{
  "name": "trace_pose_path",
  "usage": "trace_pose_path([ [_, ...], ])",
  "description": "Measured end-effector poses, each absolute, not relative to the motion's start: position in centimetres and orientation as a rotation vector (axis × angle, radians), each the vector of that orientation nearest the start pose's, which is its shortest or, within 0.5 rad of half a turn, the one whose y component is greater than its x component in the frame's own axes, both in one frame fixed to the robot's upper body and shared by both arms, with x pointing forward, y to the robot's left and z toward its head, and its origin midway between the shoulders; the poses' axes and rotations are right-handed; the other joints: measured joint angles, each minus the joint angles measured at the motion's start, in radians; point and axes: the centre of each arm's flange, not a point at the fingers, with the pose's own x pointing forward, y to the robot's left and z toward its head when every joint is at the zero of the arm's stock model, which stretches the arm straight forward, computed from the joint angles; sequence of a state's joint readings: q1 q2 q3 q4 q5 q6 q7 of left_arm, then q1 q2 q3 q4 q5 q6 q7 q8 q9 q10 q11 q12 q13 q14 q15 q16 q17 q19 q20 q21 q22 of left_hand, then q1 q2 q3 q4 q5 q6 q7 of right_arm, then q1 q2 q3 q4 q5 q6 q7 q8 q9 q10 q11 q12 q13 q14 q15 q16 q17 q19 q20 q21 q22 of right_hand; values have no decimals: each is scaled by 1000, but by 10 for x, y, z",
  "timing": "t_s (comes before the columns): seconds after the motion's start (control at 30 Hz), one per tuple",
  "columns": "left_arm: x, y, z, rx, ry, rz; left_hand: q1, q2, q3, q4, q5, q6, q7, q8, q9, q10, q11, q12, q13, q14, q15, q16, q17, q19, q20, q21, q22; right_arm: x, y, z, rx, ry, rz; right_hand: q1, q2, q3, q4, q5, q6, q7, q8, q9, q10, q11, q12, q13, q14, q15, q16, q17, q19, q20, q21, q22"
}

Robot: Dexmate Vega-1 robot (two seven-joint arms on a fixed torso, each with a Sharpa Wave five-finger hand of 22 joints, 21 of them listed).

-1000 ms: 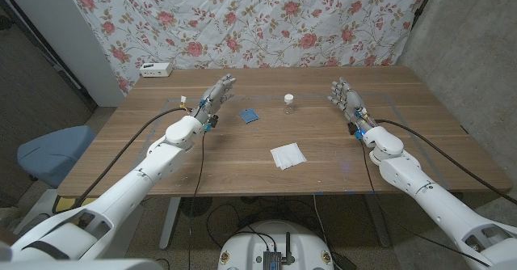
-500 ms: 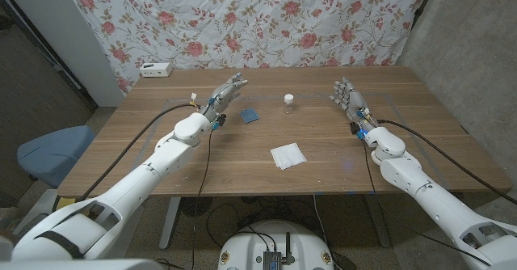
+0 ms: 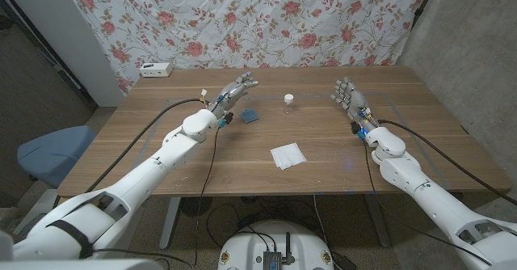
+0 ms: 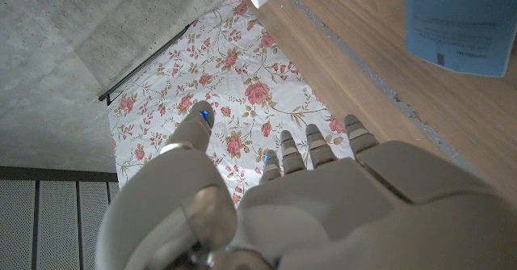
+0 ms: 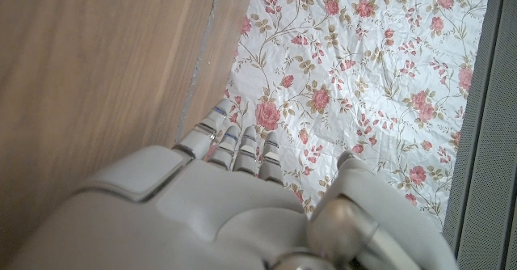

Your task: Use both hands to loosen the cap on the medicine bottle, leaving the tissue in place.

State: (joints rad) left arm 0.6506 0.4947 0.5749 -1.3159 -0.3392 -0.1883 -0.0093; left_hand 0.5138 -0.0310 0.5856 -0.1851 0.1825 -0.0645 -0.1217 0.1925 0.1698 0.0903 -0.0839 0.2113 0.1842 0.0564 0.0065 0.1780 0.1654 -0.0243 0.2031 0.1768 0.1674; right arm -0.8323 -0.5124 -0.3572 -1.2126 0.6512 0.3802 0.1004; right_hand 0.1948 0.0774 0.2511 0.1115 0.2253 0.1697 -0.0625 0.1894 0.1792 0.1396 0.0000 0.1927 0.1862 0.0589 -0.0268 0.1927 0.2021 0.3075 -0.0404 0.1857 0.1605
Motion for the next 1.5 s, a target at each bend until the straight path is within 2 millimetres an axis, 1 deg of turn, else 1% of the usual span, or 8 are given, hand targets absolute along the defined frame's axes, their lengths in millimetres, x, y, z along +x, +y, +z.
trace_pose_path([
  [0.23, 666, 177, 28, 419, -629, -342, 28, -27, -1, -1, 6, 4, -12, 0, 0, 11, -1, 0, 0, 19, -8, 8, 0, -3, -3, 1, 0, 657, -316, -34, 25, -632, 207, 0, 0, 0, 0, 0, 0, 0, 0, 0, 6, -5, 0, 0, 0, 0, 0, -2, 0, 0, 0, 0],
  [0.37, 668, 171, 29, 444, -625, -350, 43, -35, -4, -4, 10, 7, -15, 0, 0, 16, -5, 0, 0, 24, -14, 8, 0, -7, 0, 1, 0, 658, -317, -32, 26, -634, 209, 0, 0, -2, -7, 0, 0, 0, 0, 0, 14, 3, 0, 0, 4, -4, 0, -2, 11, -1, 0, 0],
  [0.6, 672, 160, 31, 478, -619, -370, 67, -51, -10, -1, 14, -2, -23, 0, 0, 16, -5, 0, 0, 24, -14, 8, 0, -7, 0, 1, 0, 660, -320, -31, 29, -637, 209, 0, 0, 1, -10, 0, -4, 40, 0, 0, 14, 11, 0, 0, 10, -9, 3, -7, 11, -1, 0, 0],
  [0.7, 673, 154, 31, 495, -616, -380, 78, -54, -10, -1, 14, -2, -23, 0, 0, 16, -5, 0, 0, 24, -14, 8, 0, -12, -5, 1, 0, 661, -321, -31, 31, -642, 204, 0, 0, 3, -19, 0, 4, 47, 0, -1, 35, -2, 4, -5, 37, -11, 4, -12, 11, 0, 0, 0],
  [0.9, 675, 148, 31, 514, -613, -387, 96, -62, -10, -1, 21, -2, -23, 0, 0, 16, -5, 0, 0, 32, -21, 8, 0, -21, -7, 1, 0, 661, -322, -30, 31, -654, 185, 5, 5, 8, -31, -1, 49, 48, 8, -3, 81, -5, 12, -5, 77, -12, 12, -16, -45, 1, -9, 0],
  [1.17, 676, 139, 29, 540, -611, -395, 125, -75, -14, 3, 26, -7, -29, 0, 0, 27, -5, 0, 0, 37, -26, 8, 0, -28, -14, 1, 0, 662, -324, -31, 38, -670, 163, 9, 4, 8, -39, -1, 66, 52, 8, -3, 105, 9, 12, -10, 93, -11, 12, -21, -65, 0, -9, 0],
  [1.37, 678, 131, 26, 561, -608, -389, 164, -85, -21, 4, 26, -16, -38, 0, 0, 27, -5, 0, 0, 30, -33, 3, 0, -71, 1, -4, 0, 662, -326, -32, 44, -674, 155, 9, 4, 8, -39, -1, 66, 52, 8, -2, 105, 9, 12, -10, 93, -11, 12, -19, -75, 0, -9, 0],
  [1.5, 678, 126, 23, 579, -608, -377, 188, -93, -24, 7, 33, -20, -52, 0, 0, 41, -19, 0, -3, 35, -39, 3, 0, -97, 8, -4, 0, 662, -327, -32, 52, -681, 154, 8, 4, 8, -39, -1, 66, 52, 8, -2, 105, 9, 12, -10, 93, -11, 12, -18, -77, 1, -9, 0],
])
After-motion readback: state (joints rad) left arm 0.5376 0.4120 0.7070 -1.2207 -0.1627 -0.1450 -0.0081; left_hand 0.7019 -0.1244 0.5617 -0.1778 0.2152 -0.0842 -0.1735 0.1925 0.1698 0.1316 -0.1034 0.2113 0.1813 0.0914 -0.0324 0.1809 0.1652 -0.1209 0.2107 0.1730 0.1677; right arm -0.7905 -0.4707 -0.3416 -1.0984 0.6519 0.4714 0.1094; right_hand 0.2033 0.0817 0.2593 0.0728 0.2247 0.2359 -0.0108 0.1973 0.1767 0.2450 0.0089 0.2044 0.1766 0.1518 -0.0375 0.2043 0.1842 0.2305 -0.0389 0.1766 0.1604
